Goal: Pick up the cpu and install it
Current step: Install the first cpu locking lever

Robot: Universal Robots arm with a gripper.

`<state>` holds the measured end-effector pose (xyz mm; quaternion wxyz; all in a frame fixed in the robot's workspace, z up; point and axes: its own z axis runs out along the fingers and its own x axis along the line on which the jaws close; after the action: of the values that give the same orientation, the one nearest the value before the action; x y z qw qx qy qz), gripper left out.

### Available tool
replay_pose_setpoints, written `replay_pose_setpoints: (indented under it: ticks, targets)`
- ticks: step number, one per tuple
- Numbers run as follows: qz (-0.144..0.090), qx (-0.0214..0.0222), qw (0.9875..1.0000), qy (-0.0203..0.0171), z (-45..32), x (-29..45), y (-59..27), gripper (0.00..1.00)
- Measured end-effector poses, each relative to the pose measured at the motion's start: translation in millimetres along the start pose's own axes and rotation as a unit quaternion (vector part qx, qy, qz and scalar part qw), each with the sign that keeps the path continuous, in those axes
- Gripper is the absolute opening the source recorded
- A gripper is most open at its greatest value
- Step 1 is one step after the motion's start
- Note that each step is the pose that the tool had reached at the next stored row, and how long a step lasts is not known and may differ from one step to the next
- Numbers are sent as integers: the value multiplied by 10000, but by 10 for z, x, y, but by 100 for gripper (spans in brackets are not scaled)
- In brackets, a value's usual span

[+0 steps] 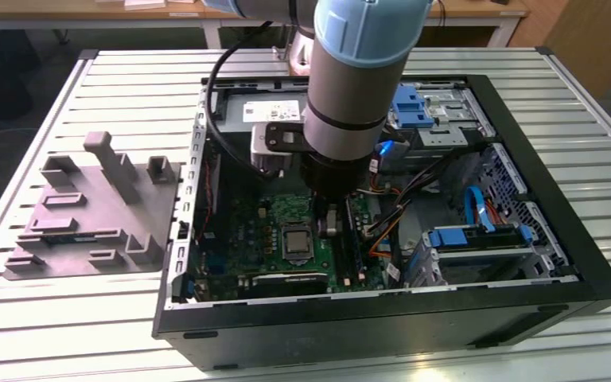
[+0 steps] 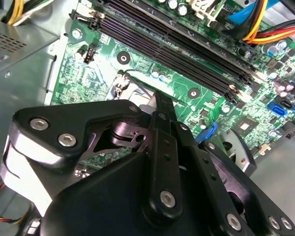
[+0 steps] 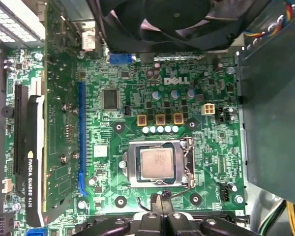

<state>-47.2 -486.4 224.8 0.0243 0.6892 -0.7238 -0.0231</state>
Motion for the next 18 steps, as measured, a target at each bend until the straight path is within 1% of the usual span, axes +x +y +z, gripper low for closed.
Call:
replay_pose_setpoints:
  ticks: [2,5,6,11,15,18]
  targets:
    - [-13,1,10000,17,4,10,0,11]
    - [-26,3,10000,60,9,25,1,11]
    - [-34,3,10000,68,16,30,0,11]
    - [-134,4,9999,79,71,48,-4,11]
    - [-263,6,9996,87,93,69,-7,11]
    - [-291,9,9995,89,113,91,-6,11]
